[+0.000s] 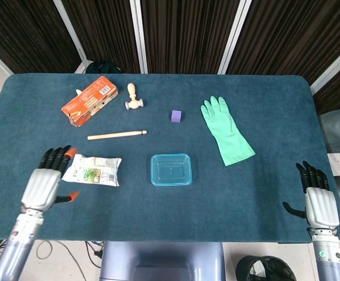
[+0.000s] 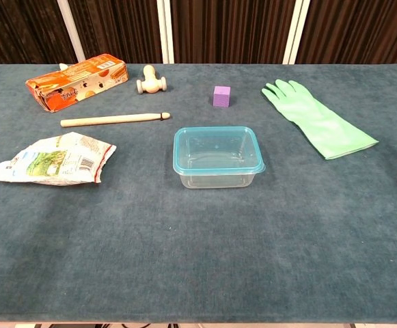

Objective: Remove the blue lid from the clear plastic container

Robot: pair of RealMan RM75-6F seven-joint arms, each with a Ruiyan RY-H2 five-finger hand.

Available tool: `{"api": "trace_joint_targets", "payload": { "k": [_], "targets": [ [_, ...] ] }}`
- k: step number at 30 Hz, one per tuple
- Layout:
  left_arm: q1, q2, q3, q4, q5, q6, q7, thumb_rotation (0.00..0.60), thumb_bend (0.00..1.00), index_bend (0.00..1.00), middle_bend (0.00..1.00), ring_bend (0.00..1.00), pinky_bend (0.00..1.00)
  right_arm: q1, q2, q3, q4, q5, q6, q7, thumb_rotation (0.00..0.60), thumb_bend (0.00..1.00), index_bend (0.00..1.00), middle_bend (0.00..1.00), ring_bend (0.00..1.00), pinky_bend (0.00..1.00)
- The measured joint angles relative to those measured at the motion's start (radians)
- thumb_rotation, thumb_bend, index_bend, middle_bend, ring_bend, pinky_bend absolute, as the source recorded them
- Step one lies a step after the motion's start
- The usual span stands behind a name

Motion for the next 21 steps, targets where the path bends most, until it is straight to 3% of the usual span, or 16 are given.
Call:
{"api": "trace_joint_targets", "payload": {
  "k": [6,13,21],
  "targets": [
    [-0.128,-0.115,-0.083,-0.036,-0.241,-0.053,0.23,0.6,0.03,0.0,0.0,0.0,0.0,0.001,0.001,0.004,-0.002,0.011,-0.006,0.006,0.6,0.24,0.0,0.0,0.0,0.0],
    [-0.321,-0.323,-0.175,-0.011,-0.549,-0.037,0.467,0.6,0.03,0.0,0.0,0.0,0.0,0.002,0.002,0.008,-0.001,0.022,-0.012,0.011,0.6,0.24,0.0,0.0,0.0,0.0],
    [-0.485,-0.484,-0.23,0.084,-0.732,0.032,0.618,0.6,0.03,0.0,0.0,0.0,0.0,0.003,0.001,0.012,-0.001,0.032,-0.016,0.013,0.6,0.24,0.0,0.0,0.0,0.0]
  ]
}}
